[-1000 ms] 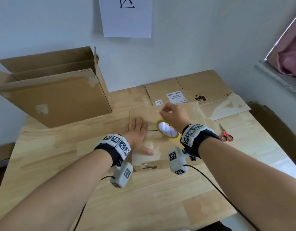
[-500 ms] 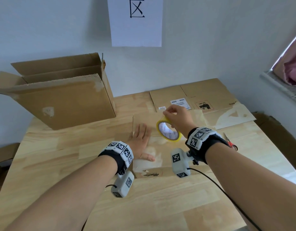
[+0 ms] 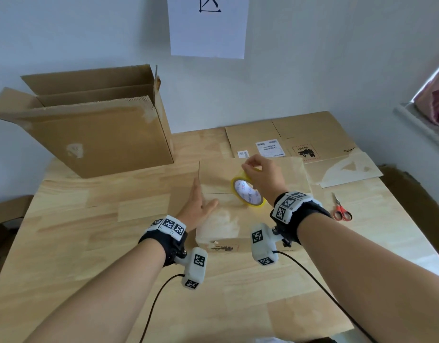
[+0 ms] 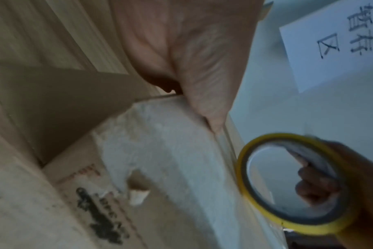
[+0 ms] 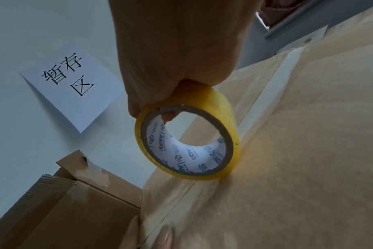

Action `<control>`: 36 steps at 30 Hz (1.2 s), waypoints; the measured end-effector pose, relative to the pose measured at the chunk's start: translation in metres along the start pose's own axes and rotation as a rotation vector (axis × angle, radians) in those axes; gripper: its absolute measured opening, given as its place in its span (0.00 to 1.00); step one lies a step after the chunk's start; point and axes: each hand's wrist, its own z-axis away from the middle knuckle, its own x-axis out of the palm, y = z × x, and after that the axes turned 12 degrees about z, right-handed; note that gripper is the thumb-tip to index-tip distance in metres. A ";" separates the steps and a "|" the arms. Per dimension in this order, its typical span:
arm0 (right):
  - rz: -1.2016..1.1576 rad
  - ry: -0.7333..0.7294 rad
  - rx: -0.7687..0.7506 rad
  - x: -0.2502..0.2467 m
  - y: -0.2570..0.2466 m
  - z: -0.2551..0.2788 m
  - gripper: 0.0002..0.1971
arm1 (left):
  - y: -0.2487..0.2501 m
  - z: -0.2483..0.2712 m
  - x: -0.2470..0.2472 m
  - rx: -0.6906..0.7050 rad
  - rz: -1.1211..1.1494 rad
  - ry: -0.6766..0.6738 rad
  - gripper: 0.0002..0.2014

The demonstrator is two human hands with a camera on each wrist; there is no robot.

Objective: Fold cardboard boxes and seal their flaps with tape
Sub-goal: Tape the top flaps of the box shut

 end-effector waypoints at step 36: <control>0.088 -0.141 -0.169 0.009 -0.008 -0.015 0.03 | 0.004 0.000 -0.003 -0.102 0.414 0.027 0.29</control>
